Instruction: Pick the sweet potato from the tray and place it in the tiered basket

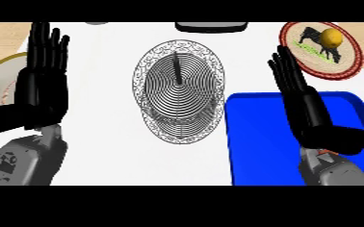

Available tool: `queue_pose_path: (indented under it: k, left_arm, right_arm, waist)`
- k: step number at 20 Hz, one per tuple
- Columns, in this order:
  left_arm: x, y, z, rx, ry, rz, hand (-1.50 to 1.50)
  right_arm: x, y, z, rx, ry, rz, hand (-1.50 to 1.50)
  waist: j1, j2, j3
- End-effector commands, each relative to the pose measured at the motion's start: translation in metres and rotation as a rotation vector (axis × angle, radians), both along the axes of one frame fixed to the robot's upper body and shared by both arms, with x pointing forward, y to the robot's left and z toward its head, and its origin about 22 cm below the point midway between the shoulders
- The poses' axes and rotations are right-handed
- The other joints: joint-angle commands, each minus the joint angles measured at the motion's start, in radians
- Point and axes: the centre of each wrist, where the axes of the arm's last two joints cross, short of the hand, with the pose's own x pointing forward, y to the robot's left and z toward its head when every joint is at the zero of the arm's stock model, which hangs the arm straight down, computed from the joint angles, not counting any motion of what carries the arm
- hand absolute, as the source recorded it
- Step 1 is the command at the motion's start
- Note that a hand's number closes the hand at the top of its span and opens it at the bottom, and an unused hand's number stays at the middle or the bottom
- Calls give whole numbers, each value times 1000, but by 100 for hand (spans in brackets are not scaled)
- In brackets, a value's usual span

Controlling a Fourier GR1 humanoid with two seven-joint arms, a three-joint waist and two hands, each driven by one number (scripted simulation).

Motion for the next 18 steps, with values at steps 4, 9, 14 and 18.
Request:
queue_pose_path:
  k: [4, 9, 14, 18]
  left_arm:
    - [-25, 25, -54, 108, 349, -57, 0]
    - [-37, 42, -76, 106, 507, -66, 0]
    - [-44, 45, -86, 129, 569, -153, 0]
    - [-42, 75, -77, 122, 574, -150, 0]
  right_arm:
    - [-2, -31, 9, -13, -100, -123, 150]
    - [-29, -112, -63, -102, 224, -825, -150]
    - [-50, -87, -83, -212, 112, -929, -150]
    - [-82, -104, -52, -440, 167, -899, -150]
  waist:
    - [-31, -17, -27]
    - [-93, -5, -30]
    - [-32, -16, -29]
    - [-41, -19, -33]
